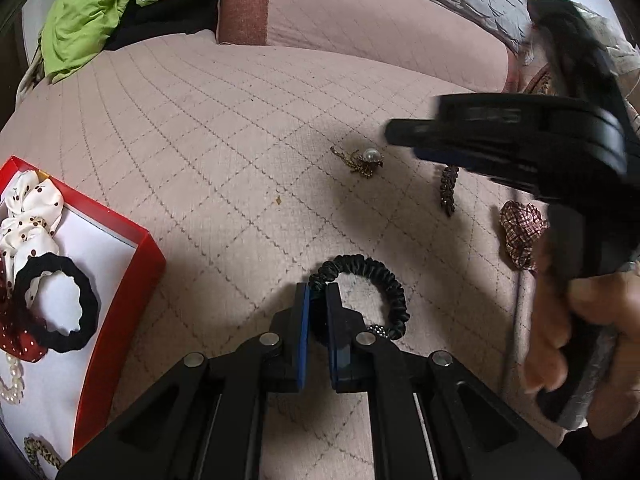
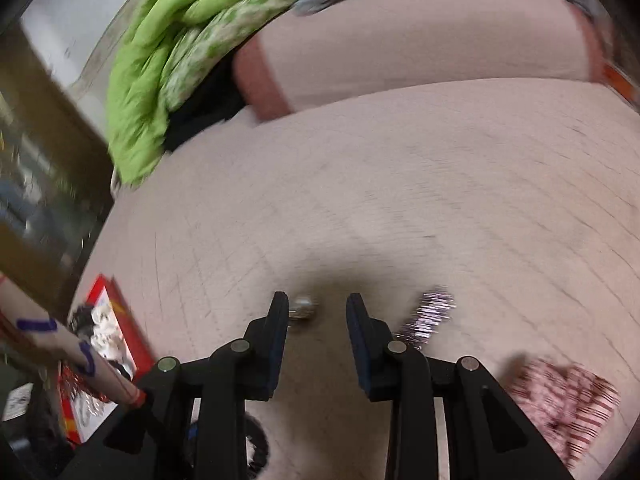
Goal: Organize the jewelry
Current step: 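Grasp the black hair tie with the left tool while the right tool grasps the pearl ornament, then carry the black hair tie and pearl ornament to the tray and open both tools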
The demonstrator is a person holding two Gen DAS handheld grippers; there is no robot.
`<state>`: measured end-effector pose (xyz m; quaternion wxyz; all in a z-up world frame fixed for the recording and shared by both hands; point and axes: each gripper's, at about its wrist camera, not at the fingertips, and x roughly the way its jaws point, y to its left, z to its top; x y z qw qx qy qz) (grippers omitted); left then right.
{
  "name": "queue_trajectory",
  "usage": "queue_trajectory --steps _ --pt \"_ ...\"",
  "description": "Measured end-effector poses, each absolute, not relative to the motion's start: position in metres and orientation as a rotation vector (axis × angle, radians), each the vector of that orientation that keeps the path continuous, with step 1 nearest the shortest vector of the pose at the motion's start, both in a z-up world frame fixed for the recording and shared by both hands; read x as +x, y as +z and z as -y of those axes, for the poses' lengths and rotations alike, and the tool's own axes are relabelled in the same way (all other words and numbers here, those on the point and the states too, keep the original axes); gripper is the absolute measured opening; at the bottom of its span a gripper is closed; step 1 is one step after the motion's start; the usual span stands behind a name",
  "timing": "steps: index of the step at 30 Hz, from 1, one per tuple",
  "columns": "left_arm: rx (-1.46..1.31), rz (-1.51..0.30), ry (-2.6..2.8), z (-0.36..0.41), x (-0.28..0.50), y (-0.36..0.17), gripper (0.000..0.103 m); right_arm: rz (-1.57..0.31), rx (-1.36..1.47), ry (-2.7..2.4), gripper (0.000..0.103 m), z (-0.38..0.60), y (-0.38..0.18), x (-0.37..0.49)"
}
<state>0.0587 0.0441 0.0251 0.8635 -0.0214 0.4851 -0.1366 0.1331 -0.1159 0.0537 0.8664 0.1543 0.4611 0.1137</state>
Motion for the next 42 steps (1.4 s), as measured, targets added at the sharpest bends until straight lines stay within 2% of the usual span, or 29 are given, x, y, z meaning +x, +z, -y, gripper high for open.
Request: queue_trajectory --steps 8,10,15,16,28,42 --pt "-0.055 -1.02 -0.288 -0.045 0.062 0.025 0.007 -1.015 0.159 0.255 0.03 0.085 0.03 0.146" --pt "-0.055 -1.019 -0.289 -0.046 0.061 0.025 0.007 -1.006 0.109 0.244 0.024 0.082 0.028 0.145" --pt "-0.05 -1.008 -0.287 -0.047 0.058 0.026 0.007 -0.981 0.075 0.248 0.022 0.083 0.032 0.14" --pt "-0.049 -1.005 -0.283 -0.047 0.058 0.027 0.007 -0.976 0.096 0.258 0.014 0.087 0.035 0.138" --pt "-0.054 -0.933 -0.257 -0.055 0.046 0.048 0.007 -0.859 0.186 0.304 0.014 0.101 0.086 0.114" --pt "-0.048 -0.857 -0.239 -0.062 -0.007 0.09 0.007 -0.776 0.249 0.339 0.014 0.123 0.12 0.019"
